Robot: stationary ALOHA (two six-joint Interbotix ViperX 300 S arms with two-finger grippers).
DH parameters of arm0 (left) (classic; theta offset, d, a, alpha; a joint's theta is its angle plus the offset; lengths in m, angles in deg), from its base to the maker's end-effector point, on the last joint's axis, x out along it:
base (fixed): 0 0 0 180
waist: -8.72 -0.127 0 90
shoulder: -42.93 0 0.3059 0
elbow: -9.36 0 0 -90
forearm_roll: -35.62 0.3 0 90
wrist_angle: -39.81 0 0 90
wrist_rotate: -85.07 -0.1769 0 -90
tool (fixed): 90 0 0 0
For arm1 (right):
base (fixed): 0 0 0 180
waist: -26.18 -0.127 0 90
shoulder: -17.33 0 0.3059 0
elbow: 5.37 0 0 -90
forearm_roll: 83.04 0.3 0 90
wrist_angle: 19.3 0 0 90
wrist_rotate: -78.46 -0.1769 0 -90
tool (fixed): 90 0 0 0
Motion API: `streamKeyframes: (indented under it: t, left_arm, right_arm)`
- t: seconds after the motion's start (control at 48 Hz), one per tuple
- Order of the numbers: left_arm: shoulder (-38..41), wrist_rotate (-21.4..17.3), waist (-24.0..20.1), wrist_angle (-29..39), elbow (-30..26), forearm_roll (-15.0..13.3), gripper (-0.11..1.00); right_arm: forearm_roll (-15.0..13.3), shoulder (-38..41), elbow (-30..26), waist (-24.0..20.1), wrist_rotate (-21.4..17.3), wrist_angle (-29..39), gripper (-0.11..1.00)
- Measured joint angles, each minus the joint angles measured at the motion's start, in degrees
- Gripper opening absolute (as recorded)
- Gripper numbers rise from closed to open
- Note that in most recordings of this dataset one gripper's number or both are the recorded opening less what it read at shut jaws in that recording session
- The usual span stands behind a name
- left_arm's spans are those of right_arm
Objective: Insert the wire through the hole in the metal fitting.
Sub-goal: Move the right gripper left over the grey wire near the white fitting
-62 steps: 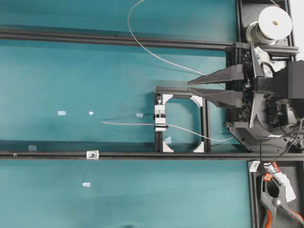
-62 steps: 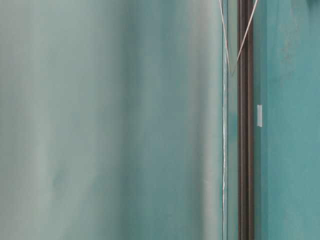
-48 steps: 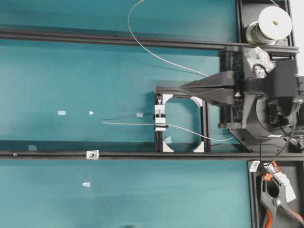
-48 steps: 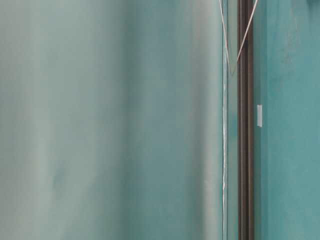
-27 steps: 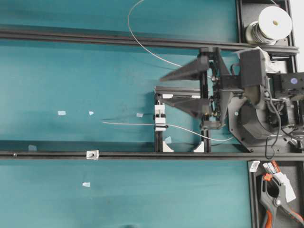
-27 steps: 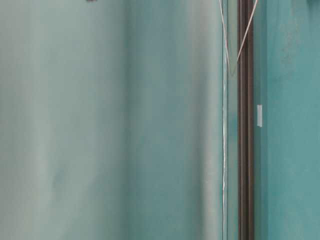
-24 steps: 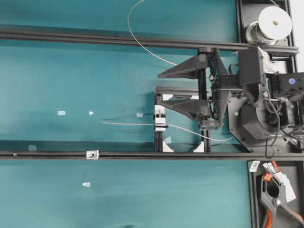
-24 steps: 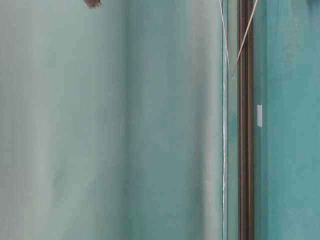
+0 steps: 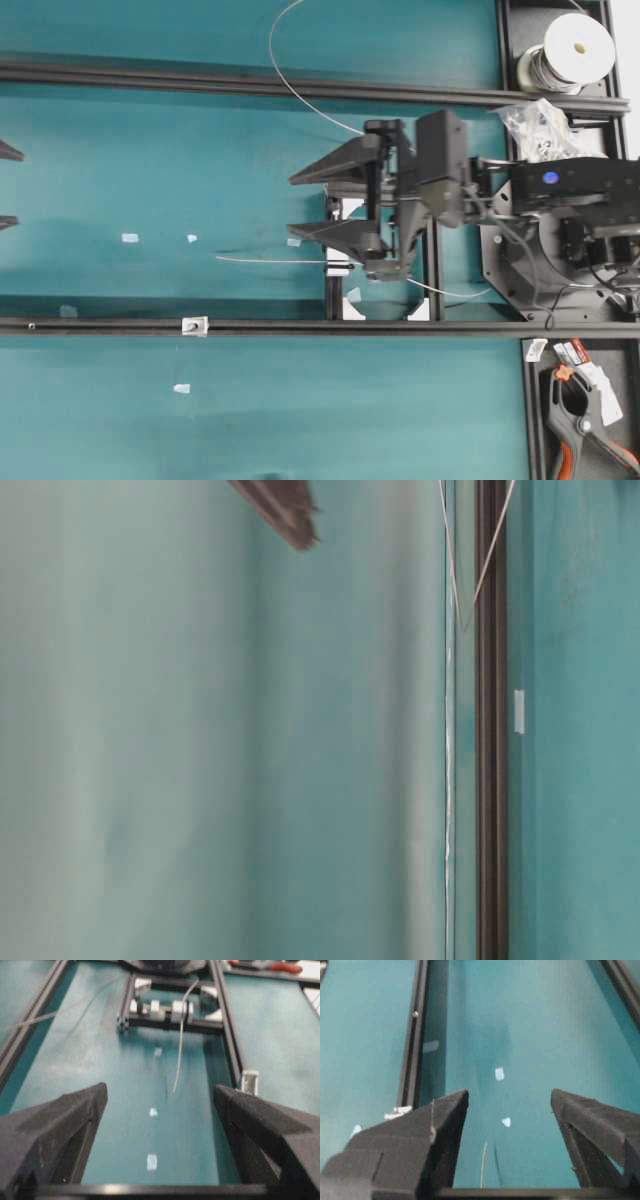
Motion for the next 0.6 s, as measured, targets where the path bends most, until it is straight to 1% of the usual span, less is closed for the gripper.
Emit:
streamKeyframes:
  t: [0.187,0.396,0.604]
  left_arm:
    - [6.59,0.00,0.00,-2.64,0.00,0.09,0.73]
    - [12.83,-0.18,0.00,-8.61,0.00,0.00,0.73]
    - [21.36,-0.35,0.00,-13.36,-0.70,0.00,0.73]
  right_arm:
    - [0.09,5.10,-0.35,0.00,0.00,-3.25,0.78]
    - [0.09,9.40,-0.44,0.00,0.00,-4.48,0.78]
    - [0.35,12.83,-0.44,-0.44,0.00,-5.36,0.78]
